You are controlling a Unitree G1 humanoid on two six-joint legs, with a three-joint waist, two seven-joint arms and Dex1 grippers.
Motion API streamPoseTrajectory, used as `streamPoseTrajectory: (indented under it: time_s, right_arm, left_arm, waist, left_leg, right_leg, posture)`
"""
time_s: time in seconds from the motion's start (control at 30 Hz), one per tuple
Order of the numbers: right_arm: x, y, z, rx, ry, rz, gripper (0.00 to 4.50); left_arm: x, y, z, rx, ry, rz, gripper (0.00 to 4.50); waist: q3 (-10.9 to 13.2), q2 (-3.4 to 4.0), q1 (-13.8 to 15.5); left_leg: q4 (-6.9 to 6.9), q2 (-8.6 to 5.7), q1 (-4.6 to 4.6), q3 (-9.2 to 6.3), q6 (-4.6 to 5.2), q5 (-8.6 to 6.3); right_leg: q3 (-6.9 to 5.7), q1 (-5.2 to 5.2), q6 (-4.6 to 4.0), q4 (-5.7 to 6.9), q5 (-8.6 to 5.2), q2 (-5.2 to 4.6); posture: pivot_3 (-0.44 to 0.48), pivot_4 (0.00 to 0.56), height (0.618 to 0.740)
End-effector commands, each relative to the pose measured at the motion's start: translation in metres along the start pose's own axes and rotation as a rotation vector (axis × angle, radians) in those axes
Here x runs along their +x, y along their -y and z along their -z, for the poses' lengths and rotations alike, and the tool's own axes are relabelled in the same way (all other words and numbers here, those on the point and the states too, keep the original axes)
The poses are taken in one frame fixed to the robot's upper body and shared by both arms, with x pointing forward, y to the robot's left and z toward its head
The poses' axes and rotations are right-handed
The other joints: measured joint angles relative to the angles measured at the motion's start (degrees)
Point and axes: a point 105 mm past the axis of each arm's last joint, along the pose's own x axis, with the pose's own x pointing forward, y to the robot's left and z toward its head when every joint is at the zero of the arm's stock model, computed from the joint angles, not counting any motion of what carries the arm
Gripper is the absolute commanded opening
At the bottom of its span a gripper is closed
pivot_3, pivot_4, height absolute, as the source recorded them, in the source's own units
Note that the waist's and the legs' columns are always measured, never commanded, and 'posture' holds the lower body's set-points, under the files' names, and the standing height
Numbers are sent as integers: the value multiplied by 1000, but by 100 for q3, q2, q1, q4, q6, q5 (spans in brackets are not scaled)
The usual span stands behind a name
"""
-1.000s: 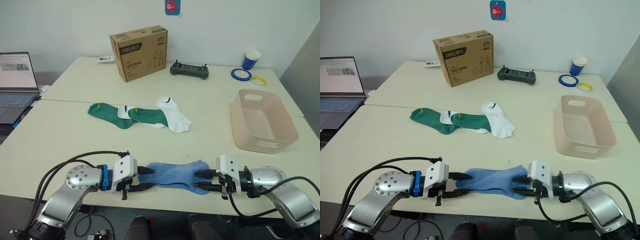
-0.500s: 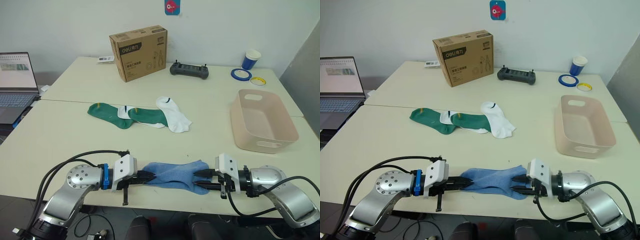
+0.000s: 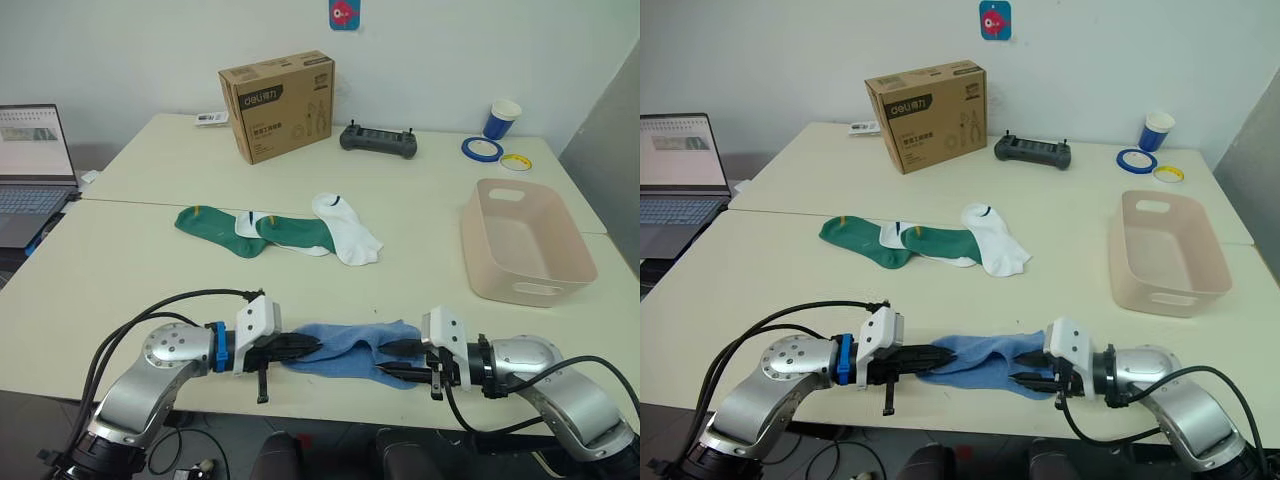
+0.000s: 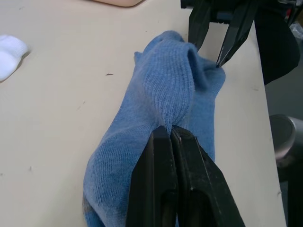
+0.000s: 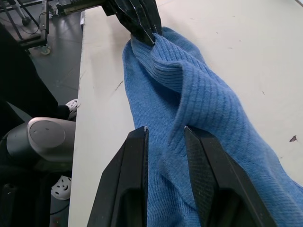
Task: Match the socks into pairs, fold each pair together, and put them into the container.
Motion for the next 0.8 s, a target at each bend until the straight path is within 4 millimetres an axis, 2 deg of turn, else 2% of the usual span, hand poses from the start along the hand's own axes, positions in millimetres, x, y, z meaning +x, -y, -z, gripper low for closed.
streamPoseTrajectory:
  time_s: [0.03, 0.2, 0.27, 0.33, 0.57, 0.8]
  right_arm:
    - [-2, 2, -11, -45, 23, 20, 1852]
    - [-10, 6, -18, -34, 57, 86, 3532]
    - [-13, 8, -18, -35, 55, 114, 3836]
    - [-11, 3, -16, -13, 50, 95, 4486]
    - [9, 7, -1, 4, 3, 60, 4486]
    - [13, 15, 2, -48, -9, 54, 4486]
  left_arm:
    - [2, 6, -14, 19, 35, 26, 0]
    - [1, 5, -17, 10, 38, 23, 0]
    - [1, 4, -21, 2, 57, 22, 0]
    - [2, 3, -23, -2, 62, 22, 0]
    - [7, 4, -29, -28, 98, 46, 0]
    - [5, 1, -29, -40, 96, 32, 0]
  waist:
    - [0, 0, 1]
    - [0, 0, 1]
    - [0, 0, 2]
    - [0, 0, 1]
    - [0, 0, -2]
    - [0, 0, -1]
  left_leg:
    - [0, 0, 0, 0, 0, 0]
    - [1, -1, 0, 0, 0, 0]
    - [0, 0, 0, -3, 0, 0]
    - [0, 0, 0, -3, 0, 0]
    - [1, 1, 1, -5, 0, 0]
    - [0, 0, 1, -5, 0, 0]
  right_leg:
    - [0, 0, 0, 0, 0, 0]
    - [0, 2, 0, 0, 0, 0]
    - [-1, 1, 0, 0, 0, 1]
    - [0, 3, 0, -1, 0, 1]
    - [0, 3, 0, 1, 1, 6]
    - [2, 3, 0, -1, 0, 6]
  posture:
    - [0, 150, 740]
    - [0, 150, 740]
    - [0, 150, 740]
    - [0, 150, 740]
    - [0, 150, 740]
    - [0, 150, 740]
